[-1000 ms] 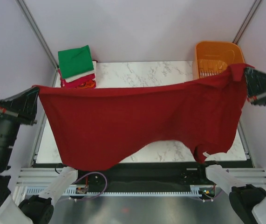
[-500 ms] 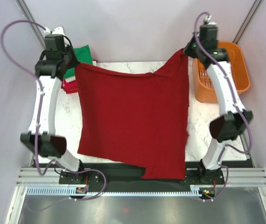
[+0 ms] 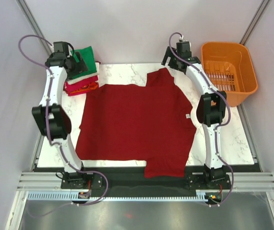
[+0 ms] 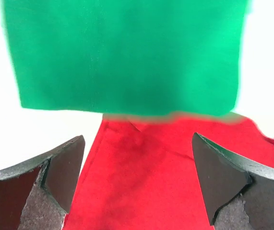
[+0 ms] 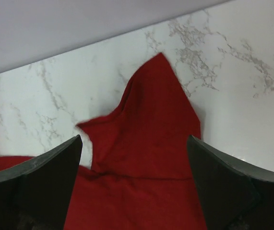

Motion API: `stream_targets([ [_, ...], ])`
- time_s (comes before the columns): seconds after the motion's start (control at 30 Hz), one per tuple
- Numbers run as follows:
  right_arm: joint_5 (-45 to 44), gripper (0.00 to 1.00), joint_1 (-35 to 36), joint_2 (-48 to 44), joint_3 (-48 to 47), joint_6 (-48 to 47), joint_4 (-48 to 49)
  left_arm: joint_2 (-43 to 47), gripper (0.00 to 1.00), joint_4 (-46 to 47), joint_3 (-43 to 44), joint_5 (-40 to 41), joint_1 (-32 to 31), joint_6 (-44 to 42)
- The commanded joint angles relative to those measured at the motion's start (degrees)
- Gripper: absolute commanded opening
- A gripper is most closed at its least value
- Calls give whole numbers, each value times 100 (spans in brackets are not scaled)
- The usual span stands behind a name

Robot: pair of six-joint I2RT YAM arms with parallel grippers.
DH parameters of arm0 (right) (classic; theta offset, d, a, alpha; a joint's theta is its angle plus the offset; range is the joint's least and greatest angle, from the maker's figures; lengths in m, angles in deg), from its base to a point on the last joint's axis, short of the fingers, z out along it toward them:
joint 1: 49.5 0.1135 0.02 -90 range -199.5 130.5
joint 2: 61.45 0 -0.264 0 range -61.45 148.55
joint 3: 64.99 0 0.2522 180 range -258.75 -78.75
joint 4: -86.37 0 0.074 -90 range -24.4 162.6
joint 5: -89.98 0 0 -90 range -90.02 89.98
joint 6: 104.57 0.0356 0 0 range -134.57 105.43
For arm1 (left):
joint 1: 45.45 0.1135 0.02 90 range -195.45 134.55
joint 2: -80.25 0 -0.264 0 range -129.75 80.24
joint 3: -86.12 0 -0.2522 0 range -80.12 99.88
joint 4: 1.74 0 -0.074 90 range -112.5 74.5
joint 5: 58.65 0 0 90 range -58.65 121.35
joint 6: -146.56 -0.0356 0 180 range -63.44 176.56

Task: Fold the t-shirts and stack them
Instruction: Flatten the tshirt out

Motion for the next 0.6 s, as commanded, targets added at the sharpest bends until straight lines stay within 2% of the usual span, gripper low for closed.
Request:
stream_targets([
  [0.0,-353,98,185,-1351,250,-452,943,1638,100,273,-242,388,-84,138],
  [0.07,-196,98,194,-1456,619,-303,943,2053,100,299,-812,468,-101,181],
  [0.13,59,98,220,-1422,891,-180,926,2588,99,369,-1261,336,-101,199],
  [0.2,323,97,255,-1317,1068,13,847,2915,98,466,-2060,55,-110,226],
  [0.23,506,95,247,-1299,1286,84,742,3213,95,579,-2611,-15,-128,226],
  [0.3,570,91,255,-1403,1655,268,671,3487,94,747,-3176,-7,-137,261],
  [0.33,500,90,290,-1683,2171,321,627,3662,93,826,-3692,-7,-128,304],
  [0.4,255,90,387,-2123,2806,313,644,3769,93,827,-4117,-7,-128,305],
  [0.43,-86,91,526,-2630,3418,287,644,3804,92,992,-4502,-94,-128,583],
  [0.47,-202,91,589,-2887,3737,269,653,3952,90,1037,-4706,-626,-128,647],
  [0.57,-502,95,712,-3670,4872,190,811,4112,90,1562,-5419,-797,-128,788],
])
